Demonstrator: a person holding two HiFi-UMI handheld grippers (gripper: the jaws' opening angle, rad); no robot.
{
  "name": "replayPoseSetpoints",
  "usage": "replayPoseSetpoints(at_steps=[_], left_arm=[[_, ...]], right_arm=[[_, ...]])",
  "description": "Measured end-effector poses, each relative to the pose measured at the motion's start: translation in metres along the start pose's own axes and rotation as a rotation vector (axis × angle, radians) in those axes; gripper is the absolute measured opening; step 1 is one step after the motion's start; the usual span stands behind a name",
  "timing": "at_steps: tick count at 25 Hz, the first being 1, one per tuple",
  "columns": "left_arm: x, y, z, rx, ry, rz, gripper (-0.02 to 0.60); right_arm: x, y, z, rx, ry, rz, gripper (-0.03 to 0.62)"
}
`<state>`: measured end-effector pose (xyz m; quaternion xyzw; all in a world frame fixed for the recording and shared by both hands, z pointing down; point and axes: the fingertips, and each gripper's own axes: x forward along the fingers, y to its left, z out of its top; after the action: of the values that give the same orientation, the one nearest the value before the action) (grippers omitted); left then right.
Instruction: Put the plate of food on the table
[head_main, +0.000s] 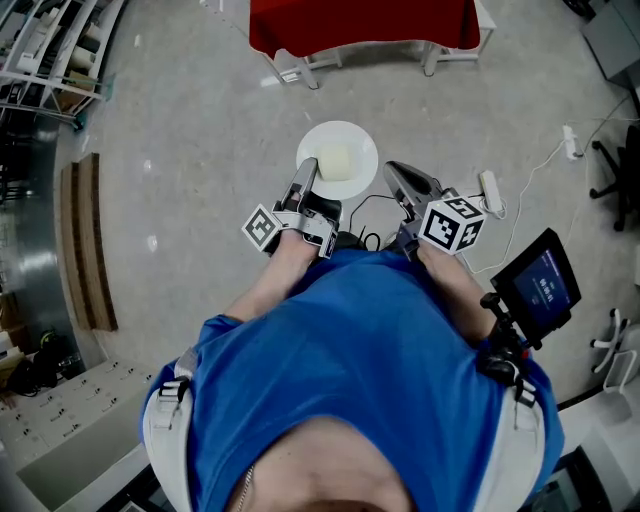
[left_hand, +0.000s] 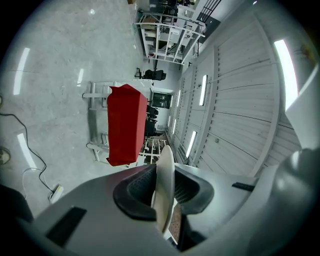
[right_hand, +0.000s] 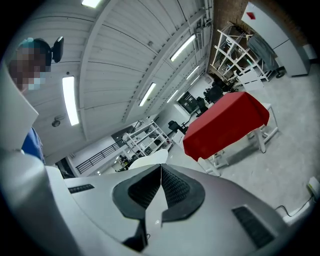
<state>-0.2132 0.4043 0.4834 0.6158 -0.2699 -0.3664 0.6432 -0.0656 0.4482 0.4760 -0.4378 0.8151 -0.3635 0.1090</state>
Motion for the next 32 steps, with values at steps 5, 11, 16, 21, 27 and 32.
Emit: replayPoseSetpoints(at_steps=[5,11,16,21,27,32], left_arm=[[-0.008,-0.004,0.004,0.008,-0.034,-0.008,0.067],[-0.013,-0.008,0.01,0.015,-0.046,-0.011,0.067],[-0.001,-0.021,0.018,0.008,-0.025,-0.02,0.067],[0.026,-0.02,0.031,-0.005,0.002,-0.018,0.067],[0.078,-0.008,0.079,-0.015,0.014,-0.015,0.067],[0.097,-0.011,0.111,-0.017,0.014,-0.026,0.067]], right_arm=[[0.004,0.003,-0.002,0.001,0.017,0.027,0.002],[0.009,0.01,-0.007,0.005,0.036,0.055,0.002],[0.02,0.021,0.007,0.009,0.022,0.061,0.002],[0.038,0.014,0.02,0.024,0.004,0.051,0.003],[0.099,-0.01,0.041,0.009,0.0,0.04,0.035],[0.132,-0.01,0.05,-0.008,-0.001,0.029,0.038]])
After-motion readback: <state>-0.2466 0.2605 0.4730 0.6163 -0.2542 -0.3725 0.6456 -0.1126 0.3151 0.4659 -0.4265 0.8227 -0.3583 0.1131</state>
